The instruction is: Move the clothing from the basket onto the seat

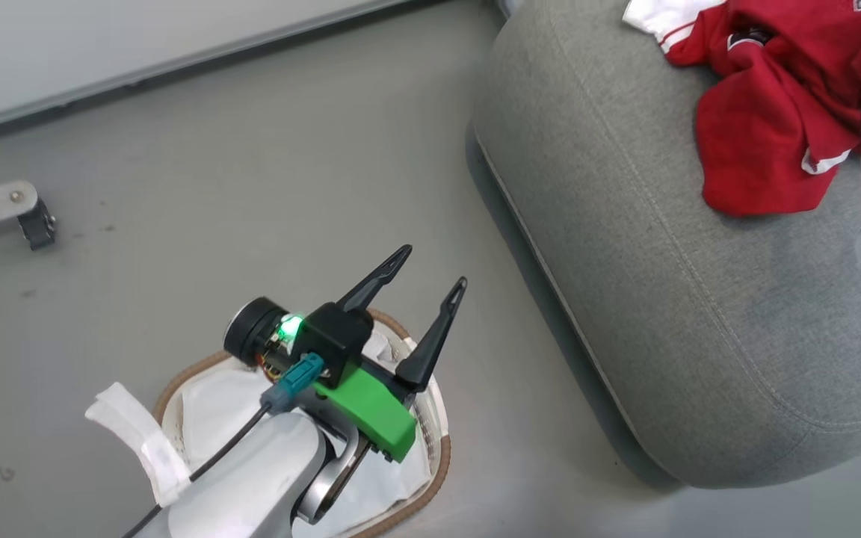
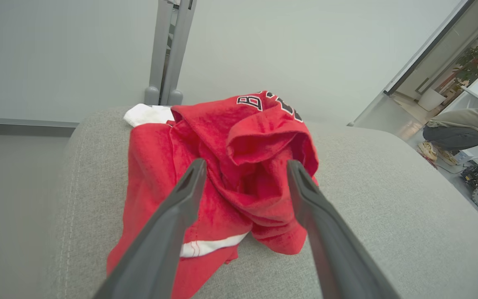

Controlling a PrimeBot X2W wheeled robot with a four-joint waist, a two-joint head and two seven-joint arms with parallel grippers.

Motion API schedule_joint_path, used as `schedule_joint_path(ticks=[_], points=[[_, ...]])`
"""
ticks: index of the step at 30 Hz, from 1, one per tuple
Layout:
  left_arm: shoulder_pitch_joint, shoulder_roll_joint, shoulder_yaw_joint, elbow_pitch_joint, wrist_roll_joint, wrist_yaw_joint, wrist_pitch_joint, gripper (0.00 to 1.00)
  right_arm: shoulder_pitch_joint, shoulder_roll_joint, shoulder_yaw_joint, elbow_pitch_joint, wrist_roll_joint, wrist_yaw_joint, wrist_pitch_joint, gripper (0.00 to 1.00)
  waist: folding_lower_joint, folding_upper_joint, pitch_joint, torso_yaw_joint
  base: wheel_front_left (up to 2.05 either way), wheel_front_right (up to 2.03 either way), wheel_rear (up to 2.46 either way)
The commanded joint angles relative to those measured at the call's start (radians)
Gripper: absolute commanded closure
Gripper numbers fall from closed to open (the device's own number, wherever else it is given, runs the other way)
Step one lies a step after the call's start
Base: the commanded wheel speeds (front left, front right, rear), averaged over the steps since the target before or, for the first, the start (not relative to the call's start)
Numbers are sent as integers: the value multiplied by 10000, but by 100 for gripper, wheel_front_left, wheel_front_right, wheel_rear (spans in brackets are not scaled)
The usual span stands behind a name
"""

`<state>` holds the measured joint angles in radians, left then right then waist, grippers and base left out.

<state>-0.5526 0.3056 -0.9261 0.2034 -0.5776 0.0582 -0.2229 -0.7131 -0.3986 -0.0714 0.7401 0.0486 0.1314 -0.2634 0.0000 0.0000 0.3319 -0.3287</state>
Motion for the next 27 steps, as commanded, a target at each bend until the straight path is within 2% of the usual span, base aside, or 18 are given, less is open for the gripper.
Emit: schedule_joint_path(ticks=[1, 7, 13, 20, 27], points=[[232, -3, 110, 98, -134, 72, -107, 0, 160, -158, 68, -136, 120, -14, -17, 0, 0, 0, -680, 9, 0, 0, 0], [836, -314, 814, 514, -459, 453, -365, 0, 183, -161, 400, -426, 400, -15, -17, 0, 0, 0, -1631, 606, 0, 0, 0], [1466, -680, 1837, 693, -567, 711, -427, 0, 370, 288, 566, -493, 745, -15, -18, 0, 0, 0, -2354, 1521, 0, 0, 0], [2572, -598, 3306, 350, -51, 1108, -424, 0, 1238, 1361, 650, -1271, 1101, -15, -18, 0, 0, 0, -2914, 2488, 0, 0, 0], [4060, -437, 4703, -86, 82, 1140, -415, 0, 2583, 2546, 451, -2247, 1143, -15, -18, 0, 0, 0, -3313, 3158, 0, 0, 0]])
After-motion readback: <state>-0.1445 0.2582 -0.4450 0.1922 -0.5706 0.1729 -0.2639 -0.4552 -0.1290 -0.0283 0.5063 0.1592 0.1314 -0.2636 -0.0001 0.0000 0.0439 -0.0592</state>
